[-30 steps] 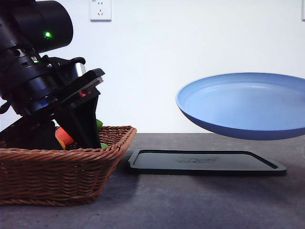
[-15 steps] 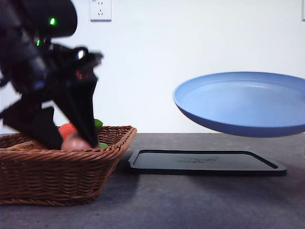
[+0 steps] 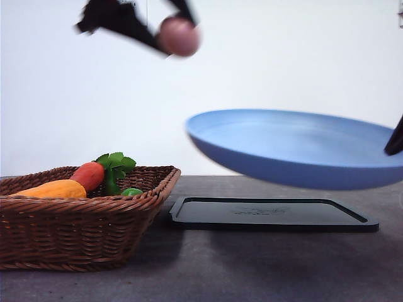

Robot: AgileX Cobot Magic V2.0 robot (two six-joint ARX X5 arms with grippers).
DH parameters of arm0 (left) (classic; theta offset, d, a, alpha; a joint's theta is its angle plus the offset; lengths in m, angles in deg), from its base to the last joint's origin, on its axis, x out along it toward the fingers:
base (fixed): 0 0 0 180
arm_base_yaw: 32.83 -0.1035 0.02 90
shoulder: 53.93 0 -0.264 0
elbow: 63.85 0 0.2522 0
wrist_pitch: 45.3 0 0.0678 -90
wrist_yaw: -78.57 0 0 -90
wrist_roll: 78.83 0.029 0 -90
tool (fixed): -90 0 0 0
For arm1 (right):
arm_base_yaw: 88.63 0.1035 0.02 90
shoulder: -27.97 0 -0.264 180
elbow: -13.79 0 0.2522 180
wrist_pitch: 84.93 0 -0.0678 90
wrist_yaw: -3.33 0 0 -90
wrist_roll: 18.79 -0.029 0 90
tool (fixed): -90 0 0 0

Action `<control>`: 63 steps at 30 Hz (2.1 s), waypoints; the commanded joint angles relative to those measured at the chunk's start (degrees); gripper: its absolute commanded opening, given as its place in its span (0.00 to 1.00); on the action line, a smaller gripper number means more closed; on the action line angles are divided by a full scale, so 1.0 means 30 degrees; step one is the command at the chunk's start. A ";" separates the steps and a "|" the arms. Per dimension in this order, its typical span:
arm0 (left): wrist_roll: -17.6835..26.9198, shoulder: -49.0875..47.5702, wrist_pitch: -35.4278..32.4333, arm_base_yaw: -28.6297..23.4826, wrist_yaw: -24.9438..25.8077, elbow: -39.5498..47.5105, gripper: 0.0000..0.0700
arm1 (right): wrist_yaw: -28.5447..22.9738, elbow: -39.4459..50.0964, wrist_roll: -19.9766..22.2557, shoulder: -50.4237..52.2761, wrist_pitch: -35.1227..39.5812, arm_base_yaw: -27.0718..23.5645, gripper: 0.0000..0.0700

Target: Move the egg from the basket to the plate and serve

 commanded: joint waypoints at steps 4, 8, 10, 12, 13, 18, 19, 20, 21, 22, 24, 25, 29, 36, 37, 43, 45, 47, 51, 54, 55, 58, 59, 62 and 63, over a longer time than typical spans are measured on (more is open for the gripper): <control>0.0676 0.0741 -0.0155 0.2404 -0.2460 -0.0233 0.36 | 0.0216 -0.0311 -0.0658 -0.0975 0.0291 0.1124 0.00; 0.0878 0.1641 -0.0022 0.4118 -0.4714 -0.0233 0.36 | 0.0207 -0.0318 -0.0686 -0.1158 0.0298 0.1530 0.00; 0.1026 0.2209 0.0090 0.4721 -0.5108 -0.0233 0.36 | 0.0207 -0.0338 -0.0716 -0.1158 0.0303 0.1594 0.00; 0.1067 0.2809 0.0216 0.5187 -0.5371 -0.0233 0.36 | 0.0207 -0.0342 -0.0716 -0.1144 0.0293 0.1595 0.00; 0.1077 0.3118 0.0219 0.5338 -0.5407 -0.0233 0.36 | 0.0211 -0.0342 -0.0716 -0.1143 0.0288 0.1594 0.00; 0.1118 0.4552 0.0212 0.5802 -0.5421 -0.0233 0.36 | 0.0221 -0.0342 -0.0723 -0.1143 0.0279 0.1602 0.00; 0.1118 0.4724 0.0236 0.5817 -0.5421 -0.0233 0.36 | 0.0231 -0.0342 -0.0723 -0.1143 0.0274 0.1602 0.00; 0.1118 0.4914 0.0251 0.5845 -0.5421 -0.0233 0.36 | 0.0254 -0.0342 -0.0723 -0.1143 0.0271 0.1600 0.00; 0.1118 0.5128 0.0256 0.5887 -0.5421 -0.0233 0.36 | 0.0292 -0.0342 -0.0723 -0.1143 0.0271 0.1595 0.00; 0.1118 0.5264 0.0284 0.5885 -0.5421 -0.0233 0.36 | 0.0294 -0.0342 -0.0723 -0.1143 0.0262 0.1594 0.00; 0.1125 0.5529 0.0356 0.5890 -0.5421 -0.0233 0.36 | 0.0301 -0.0342 -0.0723 -0.1143 0.0207 0.1594 0.00; 0.1125 0.5573 0.0358 0.5890 -0.5421 -0.0233 0.37 | 0.0301 -0.0342 -0.0723 -0.1143 0.0144 0.1594 0.00; 0.1166 0.5601 0.0347 0.5915 -0.5421 -0.0233 0.46 | 0.0298 -0.0342 -0.0723 -0.1143 -0.0110 0.1594 0.00; 0.1096 0.5593 0.0884 0.5919 -0.5407 -0.0294 0.64 | 0.0301 -0.0370 -0.0731 -0.1160 -0.1114 0.1580 0.00; 0.1082 0.5564 0.1017 0.5916 -0.5407 -0.0320 0.64 | 0.0301 -0.0401 -0.0727 -0.1201 -0.1338 0.1580 0.00; 0.1115 0.4387 0.1516 0.5533 -0.5407 -0.0525 0.64 | 0.0356 -0.0568 -0.0589 -0.1970 -0.1619 0.1427 0.00; 0.1118 0.3668 0.1565 0.5282 -0.5407 -0.0525 0.64 | 0.0355 -0.0758 -0.0395 -0.2511 -0.1541 0.1191 0.00; 0.1121 0.2922 0.1663 0.4964 -0.5407 -0.0525 0.64 | 0.0352 -0.1106 0.0060 -0.3215 -0.1507 0.0843 0.00; 0.1125 0.1243 0.1936 0.4041 -0.5407 -0.0525 0.64 | 0.0345 -0.2347 0.1099 -0.4921 -0.1510 -0.0186 0.00; 0.1147 -0.0103 0.2182 0.3249 -0.5407 -0.0525 0.63 | 0.0320 -0.3768 0.1892 -0.6562 -0.1506 -0.1061 0.00; 0.1162 -0.0544 0.2266 0.2980 -0.5407 -0.0525 0.63 | 0.0287 -0.4304 0.2096 -0.7188 -0.1503 -0.1323 0.00; 0.1206 -0.1796 0.2452 0.2186 -0.5407 -0.0525 0.63 | 0.0207 -0.6012 0.2689 -0.9227 -0.1477 -0.1891 0.00; 0.1222 -0.2208 0.2522 0.1922 -0.5407 -0.0525 0.63 | 0.0111 -0.6618 0.2811 -0.9972 -0.1417 -0.2007 0.00; 0.1259 -0.3276 0.2741 0.1133 -0.5414 -0.0525 0.63 | -0.0197 -0.8347 0.2890 -1.2138 -0.1027 -0.2116 0.00; 0.1263 -0.3582 0.2799 0.0890 -0.5414 -0.0525 0.63 | -0.0175 -0.8933 0.2890 -1.2858 -0.0901 -0.2121 0.00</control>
